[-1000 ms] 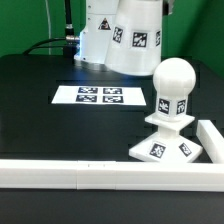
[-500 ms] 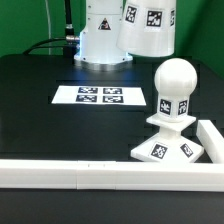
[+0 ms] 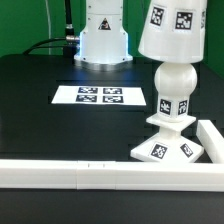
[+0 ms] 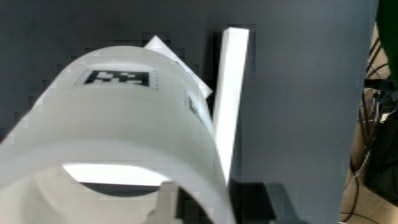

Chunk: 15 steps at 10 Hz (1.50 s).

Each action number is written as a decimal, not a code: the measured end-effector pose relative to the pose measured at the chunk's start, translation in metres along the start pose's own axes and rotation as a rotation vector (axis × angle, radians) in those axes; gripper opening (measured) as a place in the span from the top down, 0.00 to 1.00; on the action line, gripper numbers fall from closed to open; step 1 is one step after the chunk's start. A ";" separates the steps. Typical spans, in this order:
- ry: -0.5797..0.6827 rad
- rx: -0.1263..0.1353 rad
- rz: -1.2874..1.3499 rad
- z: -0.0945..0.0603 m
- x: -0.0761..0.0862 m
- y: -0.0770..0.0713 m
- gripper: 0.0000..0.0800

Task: Assemble lamp

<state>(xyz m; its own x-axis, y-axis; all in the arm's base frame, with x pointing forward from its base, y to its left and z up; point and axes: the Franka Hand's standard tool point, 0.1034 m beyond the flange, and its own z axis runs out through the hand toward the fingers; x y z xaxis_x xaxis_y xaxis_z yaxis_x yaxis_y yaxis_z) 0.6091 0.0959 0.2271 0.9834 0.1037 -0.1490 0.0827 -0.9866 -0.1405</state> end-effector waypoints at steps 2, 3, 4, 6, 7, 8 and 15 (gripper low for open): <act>0.006 -0.001 -0.010 0.024 0.008 -0.006 0.94; 0.015 -0.002 -0.013 0.031 0.008 -0.008 0.94; 0.013 -0.004 -0.016 0.042 0.007 -0.009 0.94; 0.009 -0.009 -0.019 0.058 0.002 -0.008 0.94; 0.008 -0.009 -0.018 0.061 0.001 -0.007 0.94; 0.007 -0.010 -0.020 0.061 0.000 -0.006 0.94; -0.018 -0.048 -0.029 0.054 -0.005 -0.009 0.16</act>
Offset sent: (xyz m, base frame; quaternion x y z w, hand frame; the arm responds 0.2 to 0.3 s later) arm -0.0038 0.0093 -0.0276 -0.0135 0.0180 -0.0001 0.9997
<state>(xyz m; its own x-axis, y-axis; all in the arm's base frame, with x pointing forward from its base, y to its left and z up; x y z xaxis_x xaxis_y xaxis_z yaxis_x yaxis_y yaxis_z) 0.5943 0.1107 0.1762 0.9774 0.1337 -0.1636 0.1187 -0.9881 -0.0982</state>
